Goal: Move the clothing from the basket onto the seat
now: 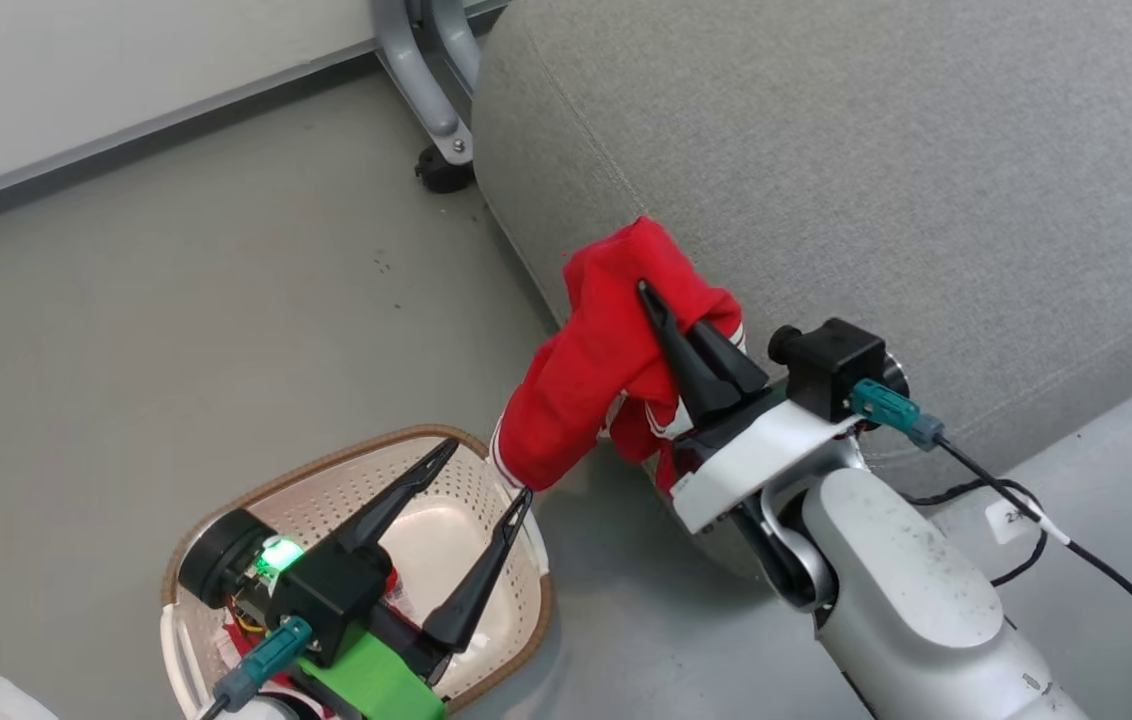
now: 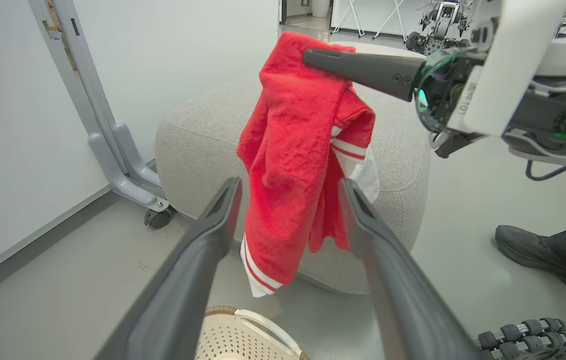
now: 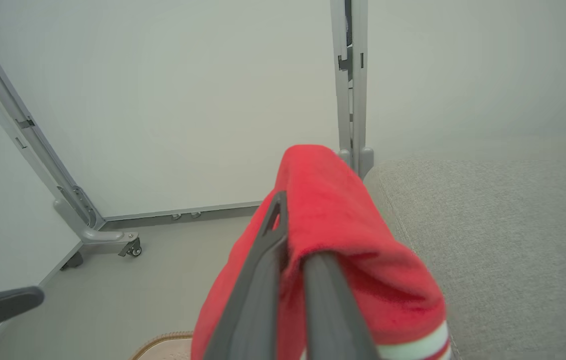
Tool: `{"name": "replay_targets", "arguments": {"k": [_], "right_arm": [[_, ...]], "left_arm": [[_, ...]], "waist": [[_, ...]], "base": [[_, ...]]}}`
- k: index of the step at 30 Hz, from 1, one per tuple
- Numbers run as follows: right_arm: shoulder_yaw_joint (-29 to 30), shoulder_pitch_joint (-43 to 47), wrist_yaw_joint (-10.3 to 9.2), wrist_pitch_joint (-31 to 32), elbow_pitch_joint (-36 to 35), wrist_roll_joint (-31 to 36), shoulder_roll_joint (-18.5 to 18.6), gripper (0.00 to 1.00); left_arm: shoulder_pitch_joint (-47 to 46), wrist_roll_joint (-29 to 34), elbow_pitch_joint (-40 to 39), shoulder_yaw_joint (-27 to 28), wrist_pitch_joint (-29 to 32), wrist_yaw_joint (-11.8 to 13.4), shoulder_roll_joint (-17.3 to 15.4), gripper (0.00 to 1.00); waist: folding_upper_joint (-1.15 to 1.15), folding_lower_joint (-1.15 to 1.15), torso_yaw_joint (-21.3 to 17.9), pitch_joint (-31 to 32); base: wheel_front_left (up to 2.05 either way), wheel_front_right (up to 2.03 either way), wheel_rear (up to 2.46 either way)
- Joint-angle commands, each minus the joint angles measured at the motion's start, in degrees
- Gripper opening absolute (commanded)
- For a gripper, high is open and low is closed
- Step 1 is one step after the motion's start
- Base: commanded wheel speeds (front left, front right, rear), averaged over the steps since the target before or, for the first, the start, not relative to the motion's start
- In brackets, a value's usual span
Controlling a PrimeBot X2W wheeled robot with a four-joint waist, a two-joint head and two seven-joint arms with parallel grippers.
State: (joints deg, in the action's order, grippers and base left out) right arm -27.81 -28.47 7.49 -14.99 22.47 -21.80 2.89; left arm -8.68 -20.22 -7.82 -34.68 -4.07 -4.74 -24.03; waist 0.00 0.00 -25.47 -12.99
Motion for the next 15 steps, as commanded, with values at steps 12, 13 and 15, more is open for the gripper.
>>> {"name": "replay_targets", "arguments": {"k": [12, 13, 15], "right_arm": [[15.15, -5.84, 0.01, -0.29, -3.07, 3.33, -0.01, 0.00], [16.91, -7.13, 0.01, -0.29, -3.05, 4.27, 0.00, 0.00], [19.91, -9.90, 0.01, -0.29, -3.00, 5.48, 0.03, 0.00]], "left_arm": [[-4.59, 1.80, -6.46, 1.51, 2.88, -0.18, -4.27, 1.00], [-5.25, 1.87, -7.24, 1.68, 3.26, -0.33, -4.77, 1.00], [-6.65, 2.25, -8.49, 1.99, 3.80, -0.73, -5.83, 1.00]], "waist": [[0.00, 0.00, -3.00, -10.96], [0.00, 0.00, -2.68, -12.32], [0.00, 0.00, -1.96, -14.51]], "base": [[0.00, 0.00, 0.00], [0.00, 0.00, 0.00], [0.00, 0.00, 0.00]]}}
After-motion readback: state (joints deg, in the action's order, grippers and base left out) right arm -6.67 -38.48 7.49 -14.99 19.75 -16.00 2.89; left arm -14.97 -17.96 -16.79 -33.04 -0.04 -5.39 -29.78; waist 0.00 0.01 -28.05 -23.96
